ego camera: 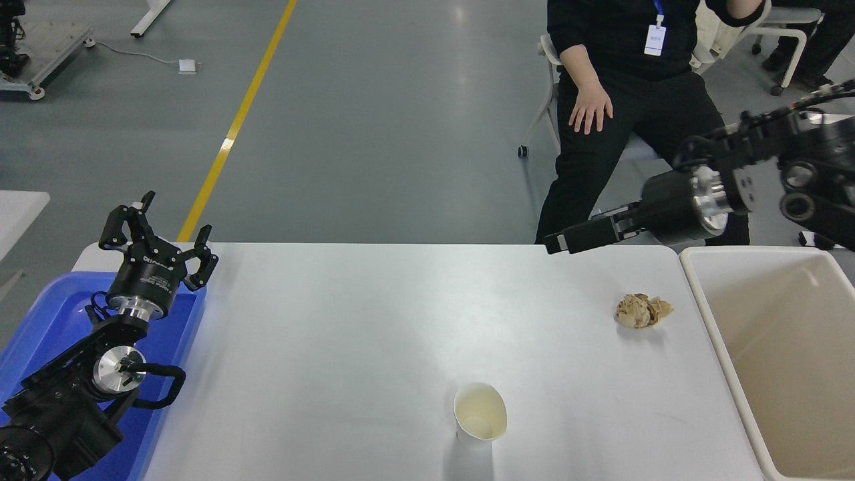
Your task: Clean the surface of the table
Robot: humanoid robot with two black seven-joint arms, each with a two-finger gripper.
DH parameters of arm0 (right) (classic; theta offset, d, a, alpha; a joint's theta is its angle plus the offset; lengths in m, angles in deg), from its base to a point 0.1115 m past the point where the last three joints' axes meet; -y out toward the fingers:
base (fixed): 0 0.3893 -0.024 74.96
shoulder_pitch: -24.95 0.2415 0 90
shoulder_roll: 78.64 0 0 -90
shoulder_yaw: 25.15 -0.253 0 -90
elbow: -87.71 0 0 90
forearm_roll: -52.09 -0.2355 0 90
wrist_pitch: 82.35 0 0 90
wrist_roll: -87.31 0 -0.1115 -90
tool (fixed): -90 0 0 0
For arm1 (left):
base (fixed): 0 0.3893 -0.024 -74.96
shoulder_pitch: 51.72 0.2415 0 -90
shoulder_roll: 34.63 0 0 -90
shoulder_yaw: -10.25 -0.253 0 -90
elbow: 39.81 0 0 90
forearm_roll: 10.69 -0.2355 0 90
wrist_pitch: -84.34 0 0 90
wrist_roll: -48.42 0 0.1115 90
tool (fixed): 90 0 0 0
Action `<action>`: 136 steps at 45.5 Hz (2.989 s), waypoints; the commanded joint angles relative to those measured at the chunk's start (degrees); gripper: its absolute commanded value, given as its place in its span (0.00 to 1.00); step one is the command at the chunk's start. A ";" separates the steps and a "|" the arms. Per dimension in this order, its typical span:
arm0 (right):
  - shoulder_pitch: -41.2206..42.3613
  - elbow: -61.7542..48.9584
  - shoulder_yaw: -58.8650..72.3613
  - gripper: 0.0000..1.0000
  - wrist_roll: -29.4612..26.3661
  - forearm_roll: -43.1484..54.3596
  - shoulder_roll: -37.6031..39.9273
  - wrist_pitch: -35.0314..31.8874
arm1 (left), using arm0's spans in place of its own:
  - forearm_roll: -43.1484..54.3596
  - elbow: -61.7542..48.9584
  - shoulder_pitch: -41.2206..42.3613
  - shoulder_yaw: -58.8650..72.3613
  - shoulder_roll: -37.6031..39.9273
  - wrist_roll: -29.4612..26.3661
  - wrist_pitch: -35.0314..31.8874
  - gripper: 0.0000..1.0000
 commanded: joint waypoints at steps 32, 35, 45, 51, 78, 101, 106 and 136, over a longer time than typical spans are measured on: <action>-21.73 -0.82 4.82 0.99 -0.49 4.34 -3.62 15.06 | -0.03 0.00 0.00 0.00 0.00 0.00 0.01 1.00; -22.08 -1.35 5.08 0.99 -0.67 3.81 -2.92 16.73 | -0.03 0.00 0.00 0.00 0.00 0.00 0.01 1.00; -22.35 -1.43 5.35 0.99 -5.58 -9.63 0.77 17.88 | -0.03 0.00 0.00 0.00 0.00 0.00 0.01 1.00; -22.35 -0.82 5.70 0.99 -10.60 -12.45 0.95 17.96 | -0.03 0.00 0.00 0.00 0.00 0.00 -0.08 1.00; -14.96 0.06 7.90 0.99 -14.99 -17.02 -14.52 17.70 | -0.03 0.00 0.00 0.00 0.00 0.00 0.01 1.00; -17.25 -7.41 8.69 0.98 -13.85 -13.07 -16.45 17.96 | -0.03 0.00 0.00 0.00 0.00 0.00 0.01 1.00; -17.34 -8.29 8.51 0.98 -13.76 -13.07 -16.45 17.96 | -0.03 0.00 0.00 0.00 0.00 0.00 0.01 1.00; -22.96 -14.00 10.36 0.67 -5.59 -4.37 -16.19 24.55 | -0.03 0.00 0.00 0.00 0.00 0.00 0.01 1.00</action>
